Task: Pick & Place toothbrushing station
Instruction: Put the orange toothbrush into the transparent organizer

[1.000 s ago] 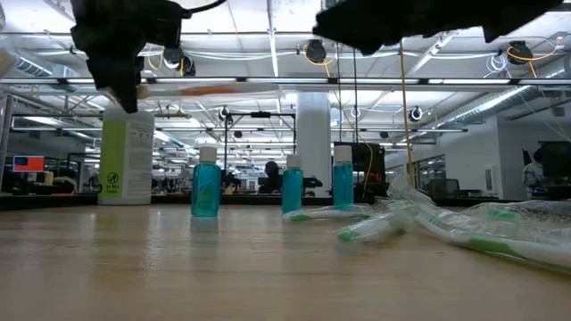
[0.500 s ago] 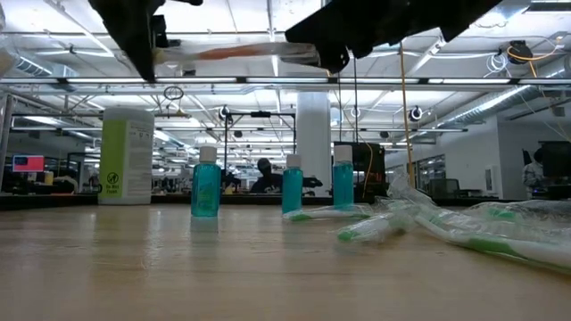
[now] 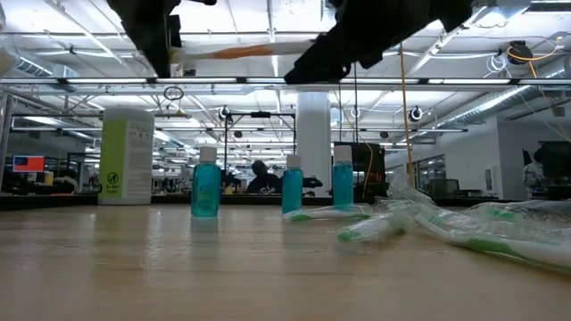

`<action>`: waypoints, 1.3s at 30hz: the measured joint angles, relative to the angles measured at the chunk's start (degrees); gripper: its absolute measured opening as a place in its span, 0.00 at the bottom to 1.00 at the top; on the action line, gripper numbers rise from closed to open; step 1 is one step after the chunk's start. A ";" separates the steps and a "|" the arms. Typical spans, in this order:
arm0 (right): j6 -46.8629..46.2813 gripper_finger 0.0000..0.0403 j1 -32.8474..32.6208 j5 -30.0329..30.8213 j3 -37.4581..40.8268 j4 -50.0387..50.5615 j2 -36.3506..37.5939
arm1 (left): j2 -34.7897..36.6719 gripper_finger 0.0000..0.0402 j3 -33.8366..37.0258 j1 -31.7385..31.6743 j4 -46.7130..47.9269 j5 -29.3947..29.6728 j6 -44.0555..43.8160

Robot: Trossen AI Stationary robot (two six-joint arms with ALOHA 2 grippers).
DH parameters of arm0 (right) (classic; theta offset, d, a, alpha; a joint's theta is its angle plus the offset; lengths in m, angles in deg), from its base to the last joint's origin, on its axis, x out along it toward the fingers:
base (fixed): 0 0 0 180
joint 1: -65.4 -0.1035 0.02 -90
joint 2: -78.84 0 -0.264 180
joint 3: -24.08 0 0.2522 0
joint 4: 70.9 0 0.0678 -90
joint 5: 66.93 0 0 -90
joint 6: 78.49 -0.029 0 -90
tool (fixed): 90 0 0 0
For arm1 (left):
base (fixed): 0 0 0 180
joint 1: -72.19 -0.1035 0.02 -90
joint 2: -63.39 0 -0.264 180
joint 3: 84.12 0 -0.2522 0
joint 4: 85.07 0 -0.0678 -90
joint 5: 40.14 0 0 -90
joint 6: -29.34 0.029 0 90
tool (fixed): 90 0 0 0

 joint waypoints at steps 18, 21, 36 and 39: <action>1.31 0.32 0.16 0.00 0.00 -6.37 0.02 | -0.06 0.03 0.00 -0.48 -0.07 -0.58 0.38; 1.38 0.25 0.36 -0.01 0.00 -6.33 0.02 | -0.06 0.04 0.00 -0.48 -0.10 -0.58 0.57; 2.60 0.04 0.78 1.23 0.04 -5.88 0.11 | 0.22 0.06 0.07 -0.44 -1.22 0.46 5.43; 2.11 0.04 0.70 4.09 0.04 -3.74 0.54 | 1.83 0.06 0.07 0.02 -1.83 2.47 5.67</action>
